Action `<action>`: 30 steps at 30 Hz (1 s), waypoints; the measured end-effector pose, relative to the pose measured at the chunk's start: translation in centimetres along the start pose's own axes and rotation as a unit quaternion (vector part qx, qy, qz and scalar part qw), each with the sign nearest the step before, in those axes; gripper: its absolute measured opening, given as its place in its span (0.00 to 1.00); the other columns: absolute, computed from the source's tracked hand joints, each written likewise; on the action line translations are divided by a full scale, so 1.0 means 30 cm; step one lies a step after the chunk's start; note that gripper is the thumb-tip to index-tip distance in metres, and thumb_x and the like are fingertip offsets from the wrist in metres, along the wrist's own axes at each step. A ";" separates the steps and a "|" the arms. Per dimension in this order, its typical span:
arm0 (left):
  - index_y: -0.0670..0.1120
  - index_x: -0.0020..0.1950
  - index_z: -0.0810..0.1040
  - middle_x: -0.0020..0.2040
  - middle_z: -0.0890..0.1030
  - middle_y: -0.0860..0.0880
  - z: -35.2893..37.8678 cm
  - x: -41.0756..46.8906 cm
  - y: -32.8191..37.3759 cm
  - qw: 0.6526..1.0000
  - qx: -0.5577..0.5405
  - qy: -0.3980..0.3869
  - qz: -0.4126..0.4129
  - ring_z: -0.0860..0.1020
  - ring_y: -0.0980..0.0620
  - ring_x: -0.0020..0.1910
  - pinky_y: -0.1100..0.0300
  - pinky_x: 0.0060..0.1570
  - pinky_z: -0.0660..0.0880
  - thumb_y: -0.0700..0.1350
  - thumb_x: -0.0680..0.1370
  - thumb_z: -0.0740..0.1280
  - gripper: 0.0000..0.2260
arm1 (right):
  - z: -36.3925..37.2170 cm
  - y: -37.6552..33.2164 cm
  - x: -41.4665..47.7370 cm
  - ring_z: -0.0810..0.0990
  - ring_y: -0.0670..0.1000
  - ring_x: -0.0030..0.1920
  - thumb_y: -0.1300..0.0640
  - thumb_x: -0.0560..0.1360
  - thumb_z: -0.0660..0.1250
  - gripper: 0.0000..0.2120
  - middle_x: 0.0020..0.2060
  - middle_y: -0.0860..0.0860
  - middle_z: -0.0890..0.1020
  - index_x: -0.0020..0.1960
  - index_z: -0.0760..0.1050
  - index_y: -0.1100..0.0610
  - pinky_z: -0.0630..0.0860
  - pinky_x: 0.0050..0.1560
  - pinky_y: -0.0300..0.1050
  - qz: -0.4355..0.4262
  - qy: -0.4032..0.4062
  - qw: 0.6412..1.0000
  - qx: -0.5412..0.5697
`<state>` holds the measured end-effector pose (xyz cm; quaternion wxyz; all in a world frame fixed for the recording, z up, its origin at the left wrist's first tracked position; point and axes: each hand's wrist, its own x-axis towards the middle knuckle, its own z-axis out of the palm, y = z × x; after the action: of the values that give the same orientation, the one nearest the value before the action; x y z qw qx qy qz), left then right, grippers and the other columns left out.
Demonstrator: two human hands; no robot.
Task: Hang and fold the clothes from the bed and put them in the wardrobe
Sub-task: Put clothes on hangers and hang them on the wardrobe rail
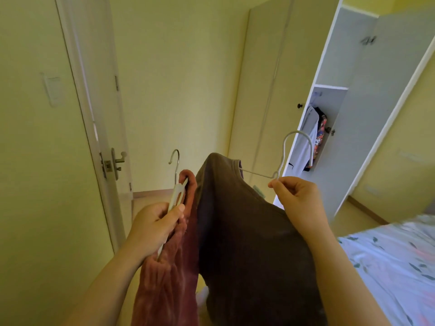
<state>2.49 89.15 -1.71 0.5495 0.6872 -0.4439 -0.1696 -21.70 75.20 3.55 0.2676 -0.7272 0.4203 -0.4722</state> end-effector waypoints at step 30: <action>0.49 0.34 0.80 0.22 0.73 0.52 0.347 1.131 -0.395 0.995 0.059 -0.081 0.004 0.71 0.59 0.22 0.65 0.27 0.64 0.48 0.79 0.65 0.14 | 0.428 0.524 0.814 0.61 0.48 0.25 0.51 0.72 0.69 0.11 0.22 0.49 0.68 0.32 0.76 0.52 0.62 0.26 0.40 0.025 0.037 0.981 -0.189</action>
<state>18.60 55.86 -7.34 0.4710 0.7002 -0.4993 -0.1963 -10.73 46.10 -2.80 0.1213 -0.7359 0.5296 -0.4041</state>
